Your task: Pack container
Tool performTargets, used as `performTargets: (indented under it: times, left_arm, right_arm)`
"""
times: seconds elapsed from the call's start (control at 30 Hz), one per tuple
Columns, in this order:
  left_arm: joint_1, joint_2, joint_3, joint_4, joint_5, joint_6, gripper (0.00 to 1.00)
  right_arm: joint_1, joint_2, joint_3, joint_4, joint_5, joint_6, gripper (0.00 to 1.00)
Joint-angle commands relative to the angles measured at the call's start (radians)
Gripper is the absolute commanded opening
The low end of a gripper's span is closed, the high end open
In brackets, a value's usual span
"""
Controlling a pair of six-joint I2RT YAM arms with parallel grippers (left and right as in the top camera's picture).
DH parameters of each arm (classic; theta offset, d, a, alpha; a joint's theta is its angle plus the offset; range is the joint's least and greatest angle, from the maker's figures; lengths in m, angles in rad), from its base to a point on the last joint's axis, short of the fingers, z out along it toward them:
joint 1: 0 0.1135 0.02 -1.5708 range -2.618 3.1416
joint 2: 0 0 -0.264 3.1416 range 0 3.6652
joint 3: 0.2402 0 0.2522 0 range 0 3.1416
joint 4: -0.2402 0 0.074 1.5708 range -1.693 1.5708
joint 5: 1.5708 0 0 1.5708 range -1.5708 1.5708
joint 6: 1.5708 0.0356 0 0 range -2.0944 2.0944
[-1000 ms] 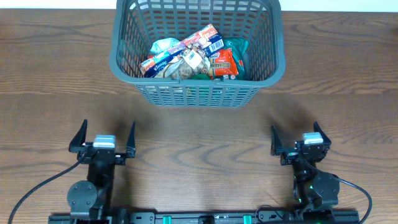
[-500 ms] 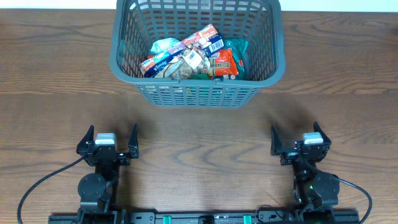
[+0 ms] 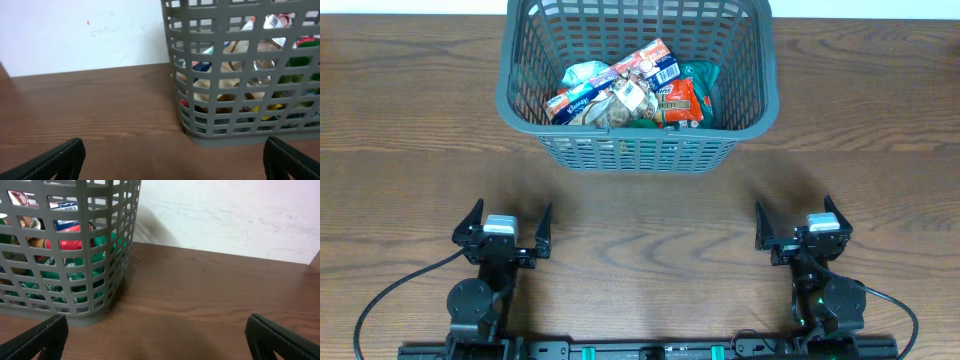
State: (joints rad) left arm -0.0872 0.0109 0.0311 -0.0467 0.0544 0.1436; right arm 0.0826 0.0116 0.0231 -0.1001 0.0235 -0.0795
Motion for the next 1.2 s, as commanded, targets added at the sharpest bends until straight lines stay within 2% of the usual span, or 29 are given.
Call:
performTargets:
  times: [0.0,0.1,1.17]
  left_arm:
    - [-0.004,-0.008,-0.027,-0.019,0.025,0.045,0.98]
    - [-0.004,-0.008,-0.027,-0.019,0.025,0.006,0.99]
    - [-0.004,-0.008,-0.027,-0.019,0.024,0.005,0.99]
  right_arm:
    - [0.008,-0.006,-0.004,-0.002,0.010,0.015,0.99]
    - [0.008,-0.006,-0.004,-0.002,0.010,0.015,0.99]
    - [0.008,-0.006,-0.004,-0.002,0.010,0.015,0.99]
